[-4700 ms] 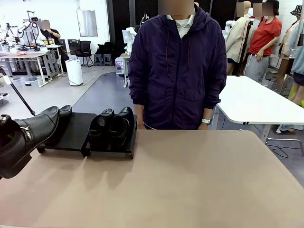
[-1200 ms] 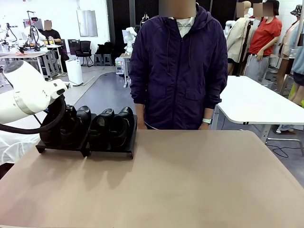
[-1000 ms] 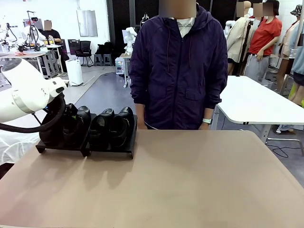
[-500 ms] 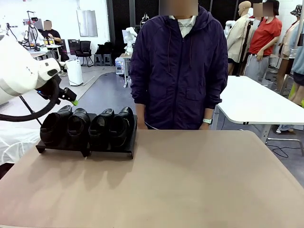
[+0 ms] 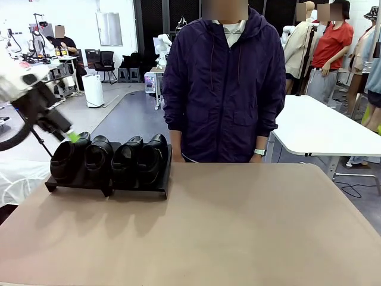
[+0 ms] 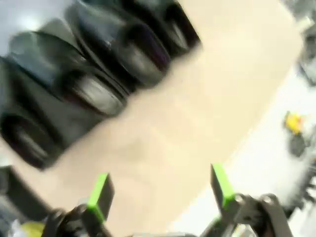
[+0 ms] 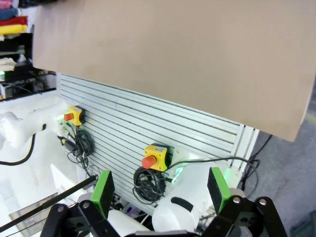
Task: Organize the shoes by placing them on the stand.
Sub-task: Place the Shoe from the middle of the table onto the Shoes Stand.
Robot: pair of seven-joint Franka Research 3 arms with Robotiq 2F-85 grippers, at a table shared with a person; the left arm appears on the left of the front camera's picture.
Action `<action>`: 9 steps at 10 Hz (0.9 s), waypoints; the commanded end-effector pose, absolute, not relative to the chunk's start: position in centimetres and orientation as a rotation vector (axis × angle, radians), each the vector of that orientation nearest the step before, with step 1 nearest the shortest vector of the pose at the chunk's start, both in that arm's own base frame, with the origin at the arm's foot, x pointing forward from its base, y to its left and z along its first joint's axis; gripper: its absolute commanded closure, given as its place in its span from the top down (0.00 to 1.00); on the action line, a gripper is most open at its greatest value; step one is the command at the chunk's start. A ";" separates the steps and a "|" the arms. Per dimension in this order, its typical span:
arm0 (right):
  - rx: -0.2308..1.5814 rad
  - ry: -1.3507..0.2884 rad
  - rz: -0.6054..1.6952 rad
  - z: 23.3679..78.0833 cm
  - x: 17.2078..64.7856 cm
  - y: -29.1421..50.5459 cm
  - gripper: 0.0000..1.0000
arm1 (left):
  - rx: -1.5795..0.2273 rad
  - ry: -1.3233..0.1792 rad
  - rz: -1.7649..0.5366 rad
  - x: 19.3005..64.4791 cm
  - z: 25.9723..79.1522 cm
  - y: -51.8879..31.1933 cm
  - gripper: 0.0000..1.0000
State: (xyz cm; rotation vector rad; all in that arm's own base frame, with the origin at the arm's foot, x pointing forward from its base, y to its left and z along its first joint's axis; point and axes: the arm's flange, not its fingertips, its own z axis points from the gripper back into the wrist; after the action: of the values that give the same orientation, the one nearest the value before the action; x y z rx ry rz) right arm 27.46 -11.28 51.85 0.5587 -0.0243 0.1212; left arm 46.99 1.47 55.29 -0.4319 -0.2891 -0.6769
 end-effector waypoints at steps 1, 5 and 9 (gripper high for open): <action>0.563 -0.024 0.123 52.1 27.5 -11.3 1.00 | -0.452 -0.070 -0.800 44.2 58.3 6.4 1.00; 0.563 -0.024 0.123 52.1 27.5 -11.3 1.00 | -0.545 -0.444 -0.311 29.3 55.2 13.5 1.00; 0.563 -0.024 0.123 52.1 27.5 -11.3 1.00 | -0.583 -0.302 -0.184 30.1 52.8 13.5 1.00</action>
State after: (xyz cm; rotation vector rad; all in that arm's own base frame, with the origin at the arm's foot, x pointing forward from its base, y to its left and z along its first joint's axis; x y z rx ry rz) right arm 27.48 -11.30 51.87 0.5584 -0.0243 0.1210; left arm 26.93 15.04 52.83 -0.6094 -0.4055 -0.1835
